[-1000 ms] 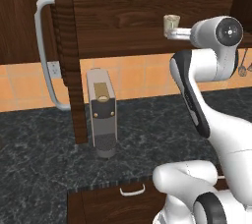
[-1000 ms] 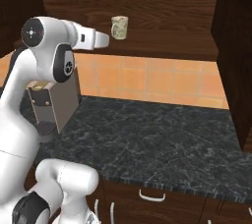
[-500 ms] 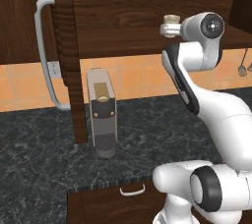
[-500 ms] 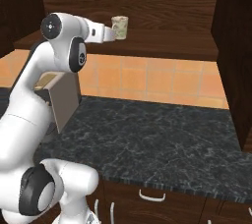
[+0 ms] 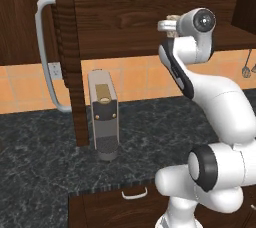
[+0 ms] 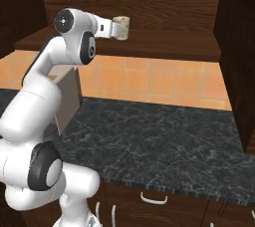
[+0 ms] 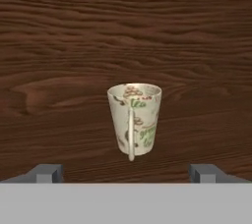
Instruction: Gather all objects into one cabinet and sort the glasses and bowls to opposite sides.
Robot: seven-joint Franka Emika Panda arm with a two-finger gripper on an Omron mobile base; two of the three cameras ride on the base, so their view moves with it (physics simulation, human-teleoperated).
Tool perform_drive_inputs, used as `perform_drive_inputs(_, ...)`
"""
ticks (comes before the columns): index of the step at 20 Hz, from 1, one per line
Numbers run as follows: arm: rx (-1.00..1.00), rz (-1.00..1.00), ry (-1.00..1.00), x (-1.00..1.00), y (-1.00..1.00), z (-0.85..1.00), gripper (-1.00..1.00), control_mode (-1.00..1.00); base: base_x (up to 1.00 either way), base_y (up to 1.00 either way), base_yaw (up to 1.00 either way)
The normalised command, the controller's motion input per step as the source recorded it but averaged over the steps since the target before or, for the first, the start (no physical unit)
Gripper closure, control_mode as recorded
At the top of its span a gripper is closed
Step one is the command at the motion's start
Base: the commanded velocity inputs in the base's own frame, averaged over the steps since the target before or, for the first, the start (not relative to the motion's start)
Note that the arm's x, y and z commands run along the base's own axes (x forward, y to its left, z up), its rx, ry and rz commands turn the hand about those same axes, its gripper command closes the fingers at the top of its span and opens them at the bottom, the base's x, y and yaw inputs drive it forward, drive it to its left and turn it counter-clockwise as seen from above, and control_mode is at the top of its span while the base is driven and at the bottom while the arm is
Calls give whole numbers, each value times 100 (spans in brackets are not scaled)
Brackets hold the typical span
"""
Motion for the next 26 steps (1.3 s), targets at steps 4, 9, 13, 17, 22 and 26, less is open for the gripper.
perform_drive_inputs(4,0,0,0,29,-15,-5,-100,-100,0,0,0)
perform_drive_inputs(9,0,0,0,26,-4,-8,-100,-100,0,0,0)
perform_drive_inputs(13,0,0,0,33,0,-26,-100,-100,0,0,0)
perform_drive_inputs(17,0,0,0,23,-3,-16,-100,-100,0,0,0)
perform_drive_inputs(22,0,0,0,15,-11,-3,-100,-100,0,0,0)
perform_drive_inputs(26,0,0,0,5,-10,0,-100,-100,0,0,0)
